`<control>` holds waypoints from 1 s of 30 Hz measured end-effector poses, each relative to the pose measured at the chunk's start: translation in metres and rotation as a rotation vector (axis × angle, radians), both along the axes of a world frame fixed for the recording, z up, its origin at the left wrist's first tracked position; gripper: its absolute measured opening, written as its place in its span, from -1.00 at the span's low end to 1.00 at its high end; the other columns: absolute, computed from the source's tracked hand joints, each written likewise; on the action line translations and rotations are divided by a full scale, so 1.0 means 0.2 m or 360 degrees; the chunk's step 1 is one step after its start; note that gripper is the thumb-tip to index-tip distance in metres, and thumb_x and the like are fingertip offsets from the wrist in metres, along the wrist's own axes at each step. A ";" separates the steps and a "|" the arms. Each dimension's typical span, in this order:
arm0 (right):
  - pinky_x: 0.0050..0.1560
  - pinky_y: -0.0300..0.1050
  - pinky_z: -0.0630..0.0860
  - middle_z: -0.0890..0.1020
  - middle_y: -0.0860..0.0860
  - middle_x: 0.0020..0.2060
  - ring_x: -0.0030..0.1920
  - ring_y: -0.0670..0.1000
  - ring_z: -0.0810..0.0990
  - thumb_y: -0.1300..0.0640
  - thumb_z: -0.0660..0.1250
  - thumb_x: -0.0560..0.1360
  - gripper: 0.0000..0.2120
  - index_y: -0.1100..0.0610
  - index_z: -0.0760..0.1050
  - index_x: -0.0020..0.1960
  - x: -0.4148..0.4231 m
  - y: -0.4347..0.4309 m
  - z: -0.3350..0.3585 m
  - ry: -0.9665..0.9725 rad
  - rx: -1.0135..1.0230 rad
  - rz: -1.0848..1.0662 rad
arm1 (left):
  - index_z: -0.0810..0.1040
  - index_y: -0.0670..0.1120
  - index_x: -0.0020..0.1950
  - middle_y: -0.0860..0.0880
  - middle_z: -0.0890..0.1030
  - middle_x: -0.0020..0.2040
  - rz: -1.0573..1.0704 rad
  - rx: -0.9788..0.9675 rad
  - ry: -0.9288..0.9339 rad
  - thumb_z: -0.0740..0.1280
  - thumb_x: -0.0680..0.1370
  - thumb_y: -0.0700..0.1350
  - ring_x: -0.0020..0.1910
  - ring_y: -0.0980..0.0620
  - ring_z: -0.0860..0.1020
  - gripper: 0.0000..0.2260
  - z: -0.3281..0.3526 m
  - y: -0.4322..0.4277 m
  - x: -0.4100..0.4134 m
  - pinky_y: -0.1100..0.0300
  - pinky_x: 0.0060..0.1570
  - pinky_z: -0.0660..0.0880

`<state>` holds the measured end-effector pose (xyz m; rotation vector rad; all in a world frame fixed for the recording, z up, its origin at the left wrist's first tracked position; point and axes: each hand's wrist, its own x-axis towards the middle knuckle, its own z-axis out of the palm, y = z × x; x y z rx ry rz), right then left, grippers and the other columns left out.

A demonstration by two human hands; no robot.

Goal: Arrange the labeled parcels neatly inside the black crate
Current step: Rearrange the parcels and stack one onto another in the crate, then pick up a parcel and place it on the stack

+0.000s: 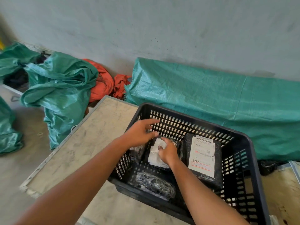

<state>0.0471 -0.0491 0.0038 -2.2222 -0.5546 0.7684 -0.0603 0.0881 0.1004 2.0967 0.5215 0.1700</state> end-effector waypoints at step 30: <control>0.06 0.14 0.68 0.47 0.04 0.47 0.14 0.05 0.67 0.15 0.56 0.45 -0.21 -0.10 0.29 0.58 -0.17 0.10 -0.01 0.0246 0.0437 -0.0012 | 0.11 0.53 0.47 0.19 0.53 0.36 0.0193 -0.0486 0.0018 0.35 0.61 0.03 0.02 0.43 0.59 -0.37 -0.17 0.16 -0.49 0.58 -0.11 0.43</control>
